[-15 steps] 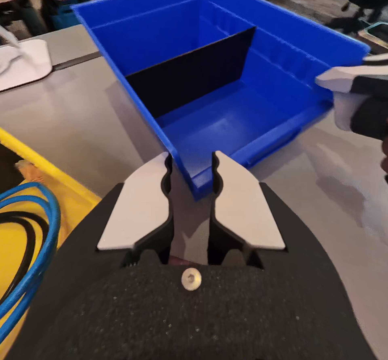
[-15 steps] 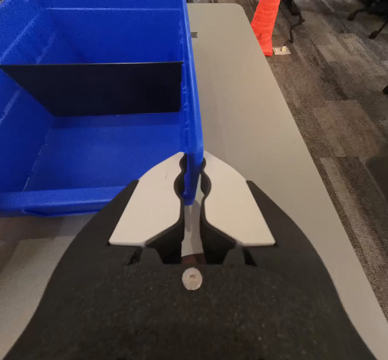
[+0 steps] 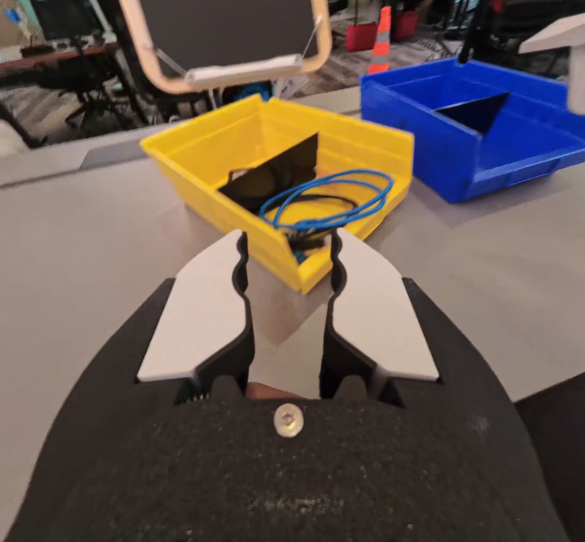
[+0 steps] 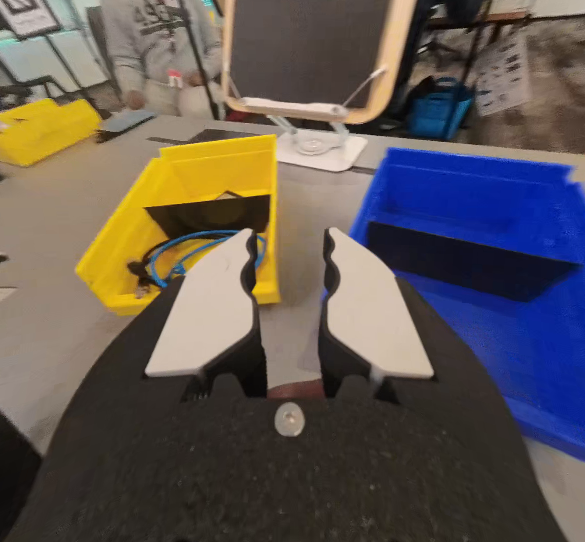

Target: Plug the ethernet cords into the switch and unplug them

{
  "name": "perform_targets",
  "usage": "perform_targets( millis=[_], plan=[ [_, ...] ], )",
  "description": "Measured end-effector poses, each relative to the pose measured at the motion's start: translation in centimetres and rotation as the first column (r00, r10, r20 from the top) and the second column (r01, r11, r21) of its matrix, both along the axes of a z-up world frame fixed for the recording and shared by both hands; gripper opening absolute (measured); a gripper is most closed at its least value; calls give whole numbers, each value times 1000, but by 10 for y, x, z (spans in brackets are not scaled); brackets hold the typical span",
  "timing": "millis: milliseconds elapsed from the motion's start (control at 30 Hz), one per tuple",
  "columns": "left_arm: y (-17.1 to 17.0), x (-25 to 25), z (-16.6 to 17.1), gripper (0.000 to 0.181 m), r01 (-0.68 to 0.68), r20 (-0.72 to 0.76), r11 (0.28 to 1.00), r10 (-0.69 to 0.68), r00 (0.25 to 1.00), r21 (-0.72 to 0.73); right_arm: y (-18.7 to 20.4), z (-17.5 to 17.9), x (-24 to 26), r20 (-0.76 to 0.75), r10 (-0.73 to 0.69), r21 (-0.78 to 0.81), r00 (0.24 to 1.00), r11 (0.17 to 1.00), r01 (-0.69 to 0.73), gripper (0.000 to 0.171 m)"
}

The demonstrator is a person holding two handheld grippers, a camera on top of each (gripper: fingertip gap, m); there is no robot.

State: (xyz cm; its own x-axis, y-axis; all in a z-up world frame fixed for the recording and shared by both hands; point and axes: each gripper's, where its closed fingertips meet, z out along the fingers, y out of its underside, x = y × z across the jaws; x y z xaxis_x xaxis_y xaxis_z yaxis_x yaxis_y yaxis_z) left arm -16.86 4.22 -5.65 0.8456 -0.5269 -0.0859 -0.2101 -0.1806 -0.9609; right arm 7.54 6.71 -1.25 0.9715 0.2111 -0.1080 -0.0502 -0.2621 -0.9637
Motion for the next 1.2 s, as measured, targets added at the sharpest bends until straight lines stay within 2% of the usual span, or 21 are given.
perform_targets(
  millis=[100,200,267,333,367,433,500,567,633,767,833,933,1100,1200],
  plan=[
    [-3,-21,-36,49,-17,11,997,18,1000,-81,23,-38,-61,-22,97,-94,995,991,-99,49],
    [10,-20,-55,45,-35,-31,997,33,999,-71,45,-67,-62,36,-32,-122,999,992,36,54],
    [21,-8,-60,43,-14,-32,996,11,999,-91,54,-78,-54,12,-94,-144,995,985,95,48],
    [38,-1,-65,37,-31,-50,992,25,998,-121,60,-94,-59,-36,-84,-196,996,978,75,38],
    [44,4,-66,35,-17,-44,990,10,999,-141,62,-102,-58,-14,-95,-213,995,973,89,34],
    [56,10,-68,33,6,-48,986,-15,999,-167,66,-105,-44,43,-199,-159,979,966,203,9],
    [67,12,-71,35,9,-78,982,-24,997,-188,71,-112,-48,-16,-209,-175,978,963,203,12],
    [75,3,-74,27,-25,-134,982,0,991,-189,75,-118,-54,-74,-190,-205,979,964,171,7],
    [81,-12,-74,19,-52,-155,980,22,988,-194,78,-128,-69,-65,-123,-245,990,964,104,8],
    [94,-53,-74,11,-110,-167,977,79,983,-183,77,-126,-111,-73,-40,-224,997,974,22,11],
    [96,-73,-69,9,-142,-176,977,113,978,-158,73,-127,-129,-18,-72,-245,997,967,66,7],
    [98,-103,-55,6,-200,-190,976,182,965,-82,67,-120,-155,53,-205,-233,977,949,211,2],
    [114,-180,-24,5,-320,-178,947,317,932,11,69,-86,-231,-22,-247,-112,969,964,243,2],
    [126,-230,-15,4,-365,-127,931,361,924,-7,75,-74,-280,-11,-253,-72,967,965,252,3]
  ],
)
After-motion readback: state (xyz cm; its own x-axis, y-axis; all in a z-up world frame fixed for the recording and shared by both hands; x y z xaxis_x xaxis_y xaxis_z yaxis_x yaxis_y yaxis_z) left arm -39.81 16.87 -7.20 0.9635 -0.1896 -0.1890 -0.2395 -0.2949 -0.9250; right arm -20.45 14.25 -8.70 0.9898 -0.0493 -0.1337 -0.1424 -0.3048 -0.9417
